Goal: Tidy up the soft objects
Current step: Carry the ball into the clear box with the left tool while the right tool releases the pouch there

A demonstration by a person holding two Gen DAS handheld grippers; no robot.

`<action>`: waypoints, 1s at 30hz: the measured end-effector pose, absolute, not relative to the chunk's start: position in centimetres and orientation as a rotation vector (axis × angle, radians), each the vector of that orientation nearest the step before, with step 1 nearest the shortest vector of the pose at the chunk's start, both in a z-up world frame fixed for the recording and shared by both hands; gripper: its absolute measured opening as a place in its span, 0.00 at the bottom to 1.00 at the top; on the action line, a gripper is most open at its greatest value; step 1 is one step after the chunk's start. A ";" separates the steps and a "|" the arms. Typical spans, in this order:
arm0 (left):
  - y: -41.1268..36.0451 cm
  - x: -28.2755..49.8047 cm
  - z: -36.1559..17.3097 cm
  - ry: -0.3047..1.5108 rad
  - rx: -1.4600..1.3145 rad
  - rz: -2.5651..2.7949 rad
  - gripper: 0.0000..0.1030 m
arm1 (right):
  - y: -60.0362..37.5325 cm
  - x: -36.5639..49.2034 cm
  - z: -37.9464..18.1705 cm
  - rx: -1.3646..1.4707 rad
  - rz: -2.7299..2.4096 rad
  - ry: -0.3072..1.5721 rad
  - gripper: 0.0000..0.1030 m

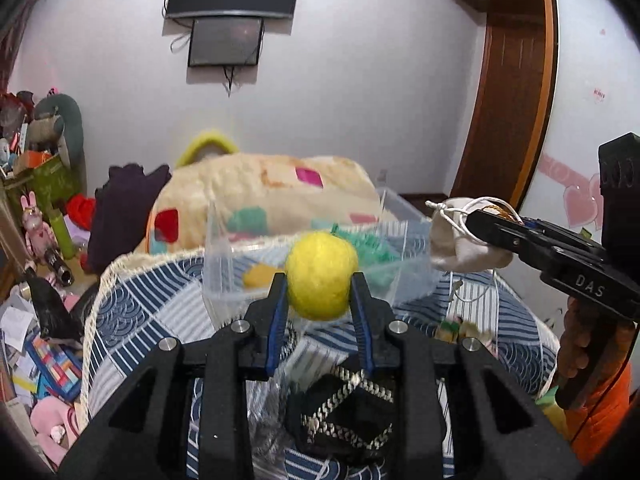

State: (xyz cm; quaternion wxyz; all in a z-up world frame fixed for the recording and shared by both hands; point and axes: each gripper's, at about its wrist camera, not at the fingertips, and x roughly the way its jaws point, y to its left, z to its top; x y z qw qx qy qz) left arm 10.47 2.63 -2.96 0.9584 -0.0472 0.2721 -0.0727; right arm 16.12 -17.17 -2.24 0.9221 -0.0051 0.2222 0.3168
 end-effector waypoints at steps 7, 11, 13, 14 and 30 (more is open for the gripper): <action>3.2 11.6 -1.3 0.509 -0.110 -0.131 0.30 | -16.5 16.5 0.3 -0.040 0.627 0.366 0.28; 3.5 12.9 -1.1 0.514 -0.123 -0.116 0.30 | -15.8 17.0 0.7 -0.072 0.610 0.340 0.28; 3.5 13.6 -1.2 0.522 -0.119 -0.113 0.30 | -15.3 17.5 0.6 -0.093 0.601 0.338 0.28; 3.4 14.0 -1.3 0.527 -0.117 -0.111 0.30 | -15.2 17.7 0.5 -0.101 0.599 0.341 0.28; 1.7 19.8 -4.7 0.686 -0.046 -0.159 0.30 | -13.5 22.2 -4.0 -0.189 0.605 0.541 0.28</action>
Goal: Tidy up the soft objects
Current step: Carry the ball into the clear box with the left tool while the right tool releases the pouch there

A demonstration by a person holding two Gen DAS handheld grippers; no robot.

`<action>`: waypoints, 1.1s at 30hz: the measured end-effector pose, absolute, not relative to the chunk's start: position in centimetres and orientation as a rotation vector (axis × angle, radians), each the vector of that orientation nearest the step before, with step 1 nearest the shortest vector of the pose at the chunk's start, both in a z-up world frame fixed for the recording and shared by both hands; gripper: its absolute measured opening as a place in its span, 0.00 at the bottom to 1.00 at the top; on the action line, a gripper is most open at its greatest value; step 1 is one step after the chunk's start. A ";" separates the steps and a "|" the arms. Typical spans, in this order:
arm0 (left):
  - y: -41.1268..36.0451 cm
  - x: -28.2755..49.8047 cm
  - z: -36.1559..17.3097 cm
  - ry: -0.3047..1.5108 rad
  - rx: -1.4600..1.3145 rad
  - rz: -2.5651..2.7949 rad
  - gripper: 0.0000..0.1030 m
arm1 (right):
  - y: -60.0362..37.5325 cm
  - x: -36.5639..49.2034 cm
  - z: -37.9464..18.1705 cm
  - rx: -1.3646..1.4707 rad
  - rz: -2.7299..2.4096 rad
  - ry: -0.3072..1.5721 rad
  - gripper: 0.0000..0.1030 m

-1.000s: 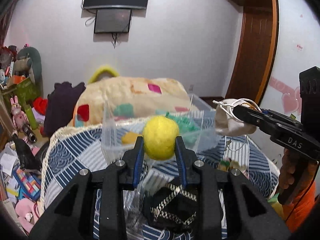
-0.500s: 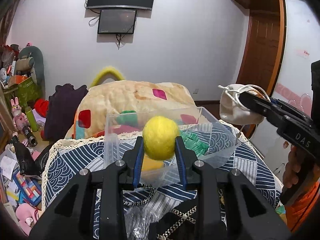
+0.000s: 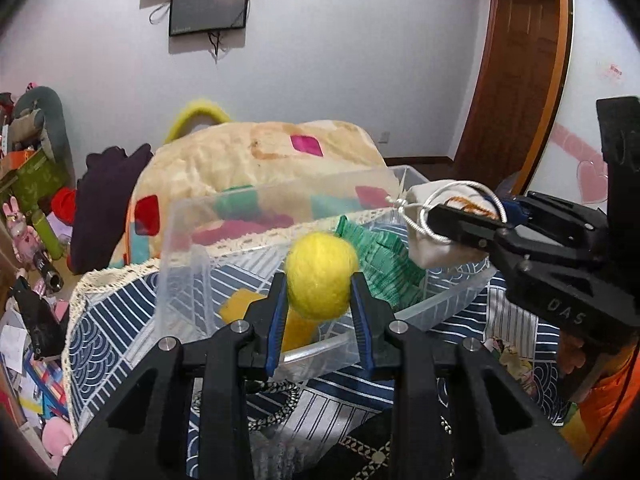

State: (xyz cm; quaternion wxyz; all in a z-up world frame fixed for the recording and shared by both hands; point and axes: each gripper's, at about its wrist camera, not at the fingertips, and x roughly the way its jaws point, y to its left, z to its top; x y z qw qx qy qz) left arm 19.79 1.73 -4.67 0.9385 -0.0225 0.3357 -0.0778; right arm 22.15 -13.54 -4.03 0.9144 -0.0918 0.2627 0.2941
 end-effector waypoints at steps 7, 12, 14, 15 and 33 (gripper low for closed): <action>1.1 21.2 -6.0 0.723 -0.044 -0.168 0.30 | -13.2 23.2 -5.4 -0.225 0.594 0.614 0.28; 1.0 21.4 -6.2 0.716 -0.049 -0.171 0.30 | -12.7 23.1 -5.7 -0.252 0.602 0.636 0.31; 1.0 21.5 -6.3 0.717 -0.053 -0.170 0.31 | -12.5 23.2 -5.7 -0.259 0.600 0.639 0.31; 1.0 21.5 -6.2 0.718 -0.054 -0.170 0.33 | -12.5 23.1 -5.7 -0.262 0.600 0.640 0.31; 2.4 17.7 -3.3 0.641 -0.063 -0.153 0.62 | -14.4 20.0 -2.6 -0.211 0.595 0.531 0.61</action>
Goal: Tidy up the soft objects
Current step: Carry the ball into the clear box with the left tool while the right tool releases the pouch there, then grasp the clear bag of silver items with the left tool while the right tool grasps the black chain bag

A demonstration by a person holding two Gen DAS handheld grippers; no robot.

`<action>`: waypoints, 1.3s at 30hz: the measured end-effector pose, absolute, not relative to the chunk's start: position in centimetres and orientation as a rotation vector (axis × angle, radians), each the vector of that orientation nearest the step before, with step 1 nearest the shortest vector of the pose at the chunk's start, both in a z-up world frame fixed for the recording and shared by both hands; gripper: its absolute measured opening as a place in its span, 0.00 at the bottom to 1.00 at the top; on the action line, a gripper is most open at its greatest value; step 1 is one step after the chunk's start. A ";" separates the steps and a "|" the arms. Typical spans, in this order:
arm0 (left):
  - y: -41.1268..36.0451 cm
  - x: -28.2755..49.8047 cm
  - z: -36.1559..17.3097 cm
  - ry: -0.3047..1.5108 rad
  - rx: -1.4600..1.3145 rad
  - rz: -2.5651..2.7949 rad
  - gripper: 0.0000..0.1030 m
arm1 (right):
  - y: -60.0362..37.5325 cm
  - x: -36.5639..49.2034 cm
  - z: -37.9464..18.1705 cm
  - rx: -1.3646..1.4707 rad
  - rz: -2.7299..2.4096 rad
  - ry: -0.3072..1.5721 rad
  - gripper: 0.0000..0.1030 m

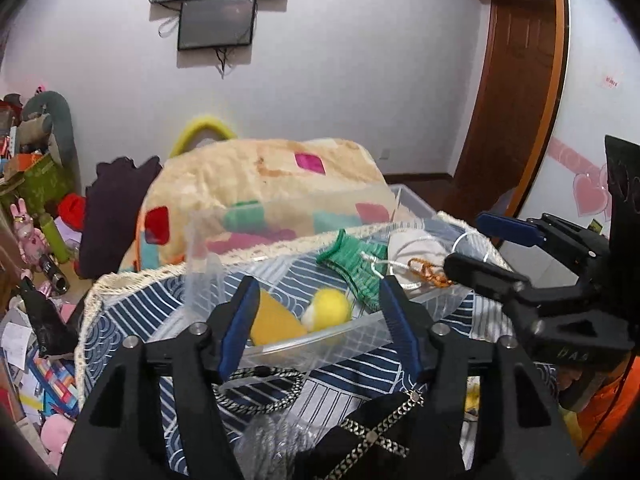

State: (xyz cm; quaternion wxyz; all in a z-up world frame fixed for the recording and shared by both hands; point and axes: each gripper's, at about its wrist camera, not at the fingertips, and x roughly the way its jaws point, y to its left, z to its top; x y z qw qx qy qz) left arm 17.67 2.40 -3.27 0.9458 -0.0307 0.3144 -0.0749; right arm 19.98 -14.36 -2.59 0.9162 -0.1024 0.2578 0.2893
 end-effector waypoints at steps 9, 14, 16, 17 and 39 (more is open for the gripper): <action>4.3 12.7 -0.1 0.528 -0.070 -0.120 0.81 | -16.0 16.8 -0.1 -0.144 0.597 0.420 0.71; 4.7 9.8 -0.3 0.514 -0.043 -0.090 0.85 | -15.8 15.3 -0.4 -0.128 0.631 0.419 0.72; 4.8 8.9 -0.6 0.519 -0.031 -0.083 0.86 | -15.4 15.0 -1.0 -0.115 0.648 0.433 0.72; 4.8 8.2 -1.0 0.522 -0.024 -0.078 0.86 | -15.2 14.8 -1.2 -0.109 0.657 0.439 0.72; 5.5 5.7 -7.6 0.670 -0.077 -0.038 0.87 | -10.3 15.3 -12.0 -0.148 0.758 0.763 0.72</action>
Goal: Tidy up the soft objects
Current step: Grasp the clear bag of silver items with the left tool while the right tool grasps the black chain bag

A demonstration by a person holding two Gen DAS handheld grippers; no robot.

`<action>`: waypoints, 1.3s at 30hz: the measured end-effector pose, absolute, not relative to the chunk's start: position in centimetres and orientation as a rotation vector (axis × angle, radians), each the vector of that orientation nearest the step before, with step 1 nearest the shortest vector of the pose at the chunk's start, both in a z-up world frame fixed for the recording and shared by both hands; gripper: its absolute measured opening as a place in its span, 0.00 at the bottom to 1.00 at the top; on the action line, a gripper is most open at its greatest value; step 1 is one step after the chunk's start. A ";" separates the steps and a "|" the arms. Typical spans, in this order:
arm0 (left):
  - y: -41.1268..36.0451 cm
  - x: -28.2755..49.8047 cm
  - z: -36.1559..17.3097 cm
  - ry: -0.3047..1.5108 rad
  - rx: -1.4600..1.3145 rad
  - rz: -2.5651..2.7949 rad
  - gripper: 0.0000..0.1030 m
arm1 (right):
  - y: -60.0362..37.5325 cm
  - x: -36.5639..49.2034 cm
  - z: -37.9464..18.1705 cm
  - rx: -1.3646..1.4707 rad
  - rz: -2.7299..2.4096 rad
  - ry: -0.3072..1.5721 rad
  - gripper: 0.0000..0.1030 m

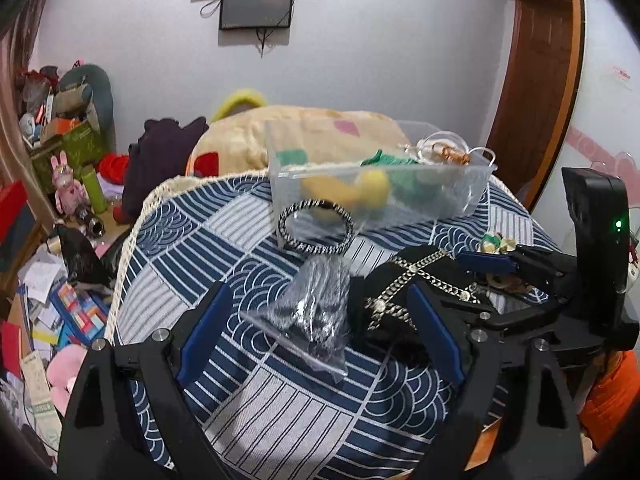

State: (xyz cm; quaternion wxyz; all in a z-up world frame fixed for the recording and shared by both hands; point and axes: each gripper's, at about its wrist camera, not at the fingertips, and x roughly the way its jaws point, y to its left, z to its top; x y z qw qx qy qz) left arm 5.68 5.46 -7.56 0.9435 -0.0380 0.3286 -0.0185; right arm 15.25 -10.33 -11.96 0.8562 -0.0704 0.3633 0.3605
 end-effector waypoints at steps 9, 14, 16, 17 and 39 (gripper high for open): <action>6.2 6.3 -9.4 0.720 -0.103 -0.024 0.87 | -9.9 14.5 -11.9 -0.232 0.718 0.724 0.39; 6.4 7.1 -10.3 0.743 -0.106 -0.010 0.87 | -10.9 14.8 -11.6 -0.177 0.732 0.727 0.15; 6.5 7.4 -10.5 0.749 -0.109 -0.007 0.87 | -11.3 14.8 -11.4 -0.154 0.738 0.720 0.14; 6.5 7.6 -10.6 0.751 -0.112 -0.005 0.87 | -11.5 14.8 -11.2 -0.145 0.738 0.713 0.14; 5.1 9.0 -12.4 0.785 -0.123 -0.104 0.32 | -15.8 13.7 -7.1 -0.031 0.637 0.556 0.14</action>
